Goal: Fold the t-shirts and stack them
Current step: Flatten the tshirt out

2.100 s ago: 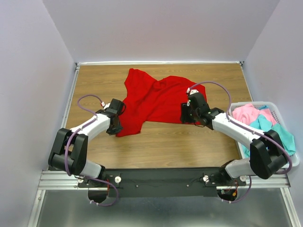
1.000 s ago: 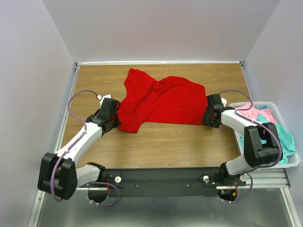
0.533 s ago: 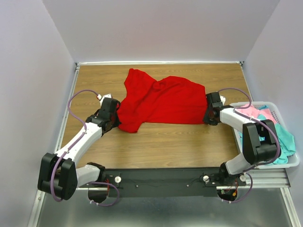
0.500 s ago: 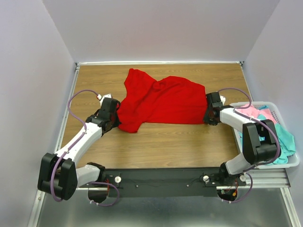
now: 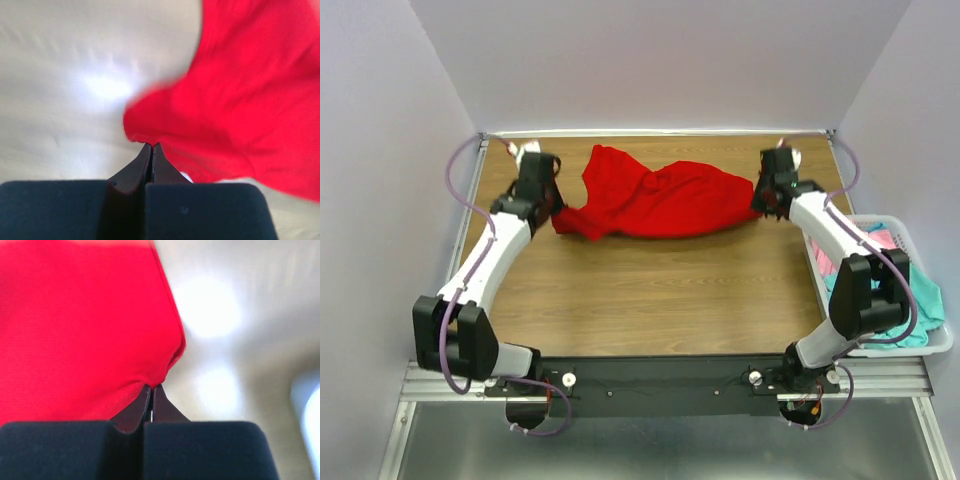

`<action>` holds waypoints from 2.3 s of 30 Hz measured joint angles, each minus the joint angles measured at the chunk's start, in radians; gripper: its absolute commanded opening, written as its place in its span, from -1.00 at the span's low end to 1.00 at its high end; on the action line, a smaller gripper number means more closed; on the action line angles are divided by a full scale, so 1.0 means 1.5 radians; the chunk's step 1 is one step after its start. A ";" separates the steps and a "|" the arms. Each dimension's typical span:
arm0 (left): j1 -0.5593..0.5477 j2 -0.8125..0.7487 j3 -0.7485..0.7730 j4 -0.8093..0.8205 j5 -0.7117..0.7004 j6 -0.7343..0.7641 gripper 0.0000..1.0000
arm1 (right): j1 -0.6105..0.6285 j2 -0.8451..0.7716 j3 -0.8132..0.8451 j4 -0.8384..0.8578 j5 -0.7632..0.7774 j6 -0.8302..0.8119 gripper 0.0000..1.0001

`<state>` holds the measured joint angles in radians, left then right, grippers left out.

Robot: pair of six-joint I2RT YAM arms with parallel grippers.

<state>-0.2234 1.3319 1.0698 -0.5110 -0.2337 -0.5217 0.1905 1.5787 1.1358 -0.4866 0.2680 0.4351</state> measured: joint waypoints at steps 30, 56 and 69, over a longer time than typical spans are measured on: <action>0.066 -0.292 0.579 0.116 -0.097 0.248 -1.00 | 0.005 -0.387 0.436 -0.023 -0.143 -0.211 -0.99; 0.070 0.330 0.221 0.255 0.051 0.281 -1.00 | -0.021 0.149 0.053 0.170 0.002 -0.196 -0.99; 0.070 0.465 0.341 0.237 0.089 0.246 -1.00 | -0.070 0.302 0.152 0.223 -0.020 -0.194 -0.99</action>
<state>-0.1177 2.0289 1.5810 -0.1551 -0.1005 -0.1532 0.0849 2.0312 1.3643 -0.1516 0.2375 0.1448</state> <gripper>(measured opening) 0.009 0.012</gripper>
